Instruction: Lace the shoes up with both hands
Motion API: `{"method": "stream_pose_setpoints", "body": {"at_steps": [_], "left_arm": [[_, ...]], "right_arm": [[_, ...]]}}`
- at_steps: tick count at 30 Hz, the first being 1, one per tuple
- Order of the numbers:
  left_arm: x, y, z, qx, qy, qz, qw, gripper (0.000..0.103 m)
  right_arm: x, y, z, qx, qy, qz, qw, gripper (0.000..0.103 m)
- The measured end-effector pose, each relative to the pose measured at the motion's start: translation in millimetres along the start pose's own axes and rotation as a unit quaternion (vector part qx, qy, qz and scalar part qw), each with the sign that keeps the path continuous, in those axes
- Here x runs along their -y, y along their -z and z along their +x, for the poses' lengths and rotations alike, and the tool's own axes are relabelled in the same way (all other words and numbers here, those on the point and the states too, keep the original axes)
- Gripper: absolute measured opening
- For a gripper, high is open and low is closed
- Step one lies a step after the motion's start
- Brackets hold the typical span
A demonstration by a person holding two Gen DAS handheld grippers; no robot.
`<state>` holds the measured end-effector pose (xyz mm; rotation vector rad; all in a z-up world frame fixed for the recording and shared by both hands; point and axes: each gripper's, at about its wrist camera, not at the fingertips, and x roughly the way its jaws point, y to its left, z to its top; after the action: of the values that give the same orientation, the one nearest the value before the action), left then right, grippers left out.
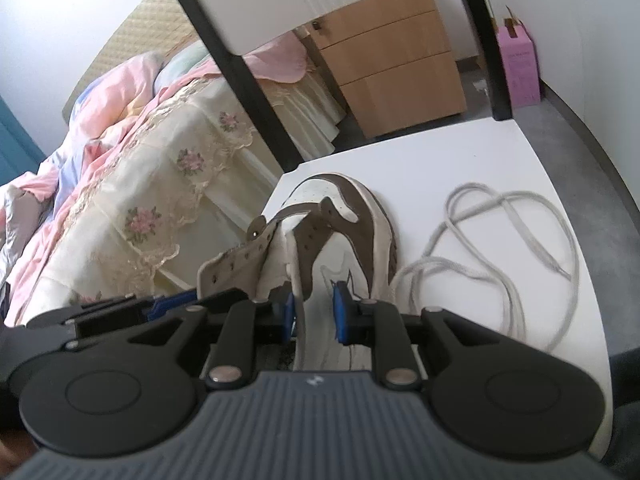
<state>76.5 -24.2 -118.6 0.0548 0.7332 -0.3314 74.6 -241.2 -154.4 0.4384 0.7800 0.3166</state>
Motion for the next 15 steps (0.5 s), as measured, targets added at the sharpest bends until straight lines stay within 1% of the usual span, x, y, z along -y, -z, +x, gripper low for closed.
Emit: {"method": "stream_pose_setpoints", "body": {"at_steps": [1,4,6,7,10,13,14,15], "left_arm": [[-2.0,0.5,-0.9,0.002,-0.003,-0.006,1.0000,0.017],[-6.8,0.8,-0.9,0.007,-0.005,-0.020,0.9998,0.017],[-4.8,0.7,-1.0,0.010,-0.011,-0.013,0.9998,0.017],[-2.8,0.6,-0.8,0.012,-0.017,-0.006,0.9998,0.017],[0.3,0.4,1.6,0.014,-0.034,0.000,0.9993,0.017],[0.2,-0.6,4.4,0.012,-0.039,-0.006,0.9992,0.017],[0.7,-1.0,5.3,0.012,-0.041,-0.005,0.9991,0.017],[1.2,-1.1,6.2,0.012,-0.042,-0.004,0.9991,0.017]], "right_arm": [[0.8,-0.4,-0.4,0.000,-0.005,0.003,1.000,0.022],[11.8,-2.8,-12.7,0.023,-0.032,0.030,0.999,0.023],[18.5,-4.3,-23.3,0.041,-0.042,0.037,0.998,0.024],[21.8,-4.9,-29.4,0.051,-0.043,0.036,0.997,0.026],[36.2,-5.7,-45.6,0.079,-0.026,0.050,0.995,0.027],[64.1,-5.6,-59.3,0.092,-0.019,0.106,0.990,0.027],[71.1,-5.4,-61.4,0.089,-0.006,0.115,0.989,0.027],[78.3,-5.0,-62.0,0.081,0.015,0.121,0.989,0.027]]}}
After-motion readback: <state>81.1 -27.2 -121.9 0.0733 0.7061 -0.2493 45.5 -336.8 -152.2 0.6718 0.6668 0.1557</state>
